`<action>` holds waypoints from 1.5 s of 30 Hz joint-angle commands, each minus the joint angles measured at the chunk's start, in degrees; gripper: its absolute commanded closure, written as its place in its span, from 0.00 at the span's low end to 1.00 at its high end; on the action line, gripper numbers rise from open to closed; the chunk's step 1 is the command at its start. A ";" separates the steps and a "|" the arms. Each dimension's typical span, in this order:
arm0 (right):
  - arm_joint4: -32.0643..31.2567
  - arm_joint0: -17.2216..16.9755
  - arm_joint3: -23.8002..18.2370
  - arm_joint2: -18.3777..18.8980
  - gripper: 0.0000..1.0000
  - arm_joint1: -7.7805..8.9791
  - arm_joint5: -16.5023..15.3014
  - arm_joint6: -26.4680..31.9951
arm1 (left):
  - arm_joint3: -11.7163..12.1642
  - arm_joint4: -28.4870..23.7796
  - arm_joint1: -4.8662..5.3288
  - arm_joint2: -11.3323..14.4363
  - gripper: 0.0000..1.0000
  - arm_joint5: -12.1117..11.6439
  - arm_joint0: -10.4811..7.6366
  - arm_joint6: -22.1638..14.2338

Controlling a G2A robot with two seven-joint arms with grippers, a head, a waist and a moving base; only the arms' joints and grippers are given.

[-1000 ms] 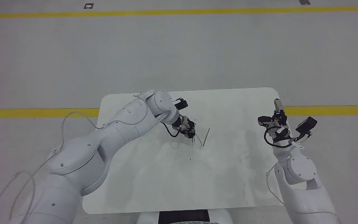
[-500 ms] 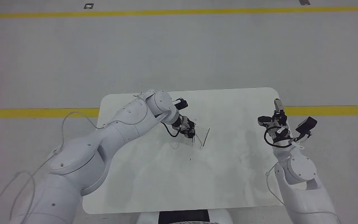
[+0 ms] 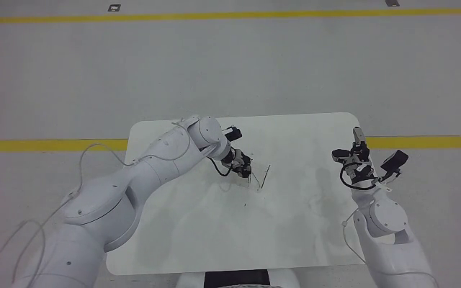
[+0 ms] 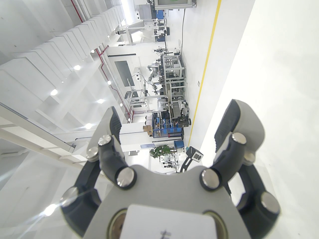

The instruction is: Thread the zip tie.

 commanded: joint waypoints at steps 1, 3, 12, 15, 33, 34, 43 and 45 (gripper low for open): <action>0.00 0.00 0.00 0.00 0.00 0.00 0.00 0.00 | 0.00 0.00 0.00 0.00 1.00 0.00 0.00 0.00; 0.00 0.00 0.00 0.00 0.00 0.00 0.00 0.00 | 0.00 0.00 0.00 0.00 1.00 0.00 0.00 0.00; 0.00 0.00 0.00 0.00 0.00 0.00 0.00 0.00 | 0.00 0.00 0.00 0.00 1.00 0.00 0.00 0.00; 0.00 0.00 0.00 0.00 0.00 0.00 0.00 0.00 | 0.00 0.00 0.00 0.00 1.00 0.00 0.00 0.00; 0.00 0.00 0.00 0.00 0.00 0.00 0.00 0.00 | -2.53 -3.11 5.77 -7.91 1.00 -17.64 1.87 -2.04; 0.00 0.00 0.00 0.00 0.00 0.00 0.00 0.00 | -3.26 -3.36 6.34 -8.53 1.00 -18.76 2.28 -2.56; 0.00 0.00 0.00 0.00 0.00 0.00 0.00 0.00 | -10.65 -3.20 11.64 -14.34 1.00 -26.38 6.14 -5.01; 0.00 0.00 0.00 0.00 0.00 0.00 0.00 0.00 | -12.14 -3.19 12.76 -15.70 1.00 -28.08 7.11 -6.13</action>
